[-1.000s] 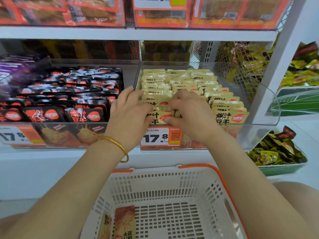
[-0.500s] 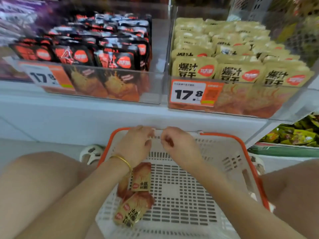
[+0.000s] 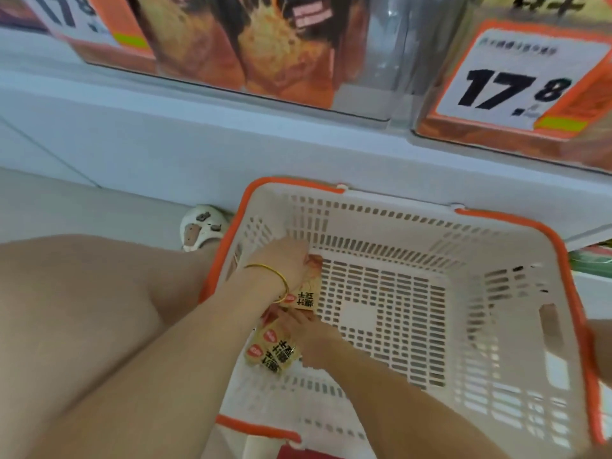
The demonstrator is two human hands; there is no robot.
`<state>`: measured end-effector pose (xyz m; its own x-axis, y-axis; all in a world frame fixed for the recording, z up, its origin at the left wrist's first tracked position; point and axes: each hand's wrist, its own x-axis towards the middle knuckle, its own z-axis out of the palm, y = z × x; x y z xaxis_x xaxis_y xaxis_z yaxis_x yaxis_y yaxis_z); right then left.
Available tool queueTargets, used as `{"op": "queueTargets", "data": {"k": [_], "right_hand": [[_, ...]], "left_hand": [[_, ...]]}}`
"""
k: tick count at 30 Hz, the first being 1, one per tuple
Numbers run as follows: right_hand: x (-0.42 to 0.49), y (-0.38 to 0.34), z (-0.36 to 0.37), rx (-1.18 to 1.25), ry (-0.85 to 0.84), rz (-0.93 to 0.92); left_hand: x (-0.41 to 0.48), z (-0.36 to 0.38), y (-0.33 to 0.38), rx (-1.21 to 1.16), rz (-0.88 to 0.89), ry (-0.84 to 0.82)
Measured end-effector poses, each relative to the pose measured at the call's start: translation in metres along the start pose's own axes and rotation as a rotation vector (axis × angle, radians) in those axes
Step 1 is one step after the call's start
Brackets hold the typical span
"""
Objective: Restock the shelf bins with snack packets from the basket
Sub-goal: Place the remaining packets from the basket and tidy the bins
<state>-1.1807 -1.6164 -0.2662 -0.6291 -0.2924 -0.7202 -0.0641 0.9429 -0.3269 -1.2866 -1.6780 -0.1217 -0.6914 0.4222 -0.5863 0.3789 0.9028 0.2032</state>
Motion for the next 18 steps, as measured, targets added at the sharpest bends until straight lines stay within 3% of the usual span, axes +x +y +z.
{"op": "queueTargets", "data": {"k": [6,12,18], "right_hand": [[-0.002,-0.011,0.012,-0.04,0.044,0.102],[-0.007,0.009,0.023,-0.128,0.082,0.06],[-0.007,0.02,0.026,0.064,0.102,0.209]], "left_hand": [[-0.002,0.003,-0.002,0.006,-0.043,0.028],[-0.008,0.006,-0.003,0.003,-0.048,-0.006],[-0.011,0.009,-0.003,0.017,-0.027,-0.011]]}}
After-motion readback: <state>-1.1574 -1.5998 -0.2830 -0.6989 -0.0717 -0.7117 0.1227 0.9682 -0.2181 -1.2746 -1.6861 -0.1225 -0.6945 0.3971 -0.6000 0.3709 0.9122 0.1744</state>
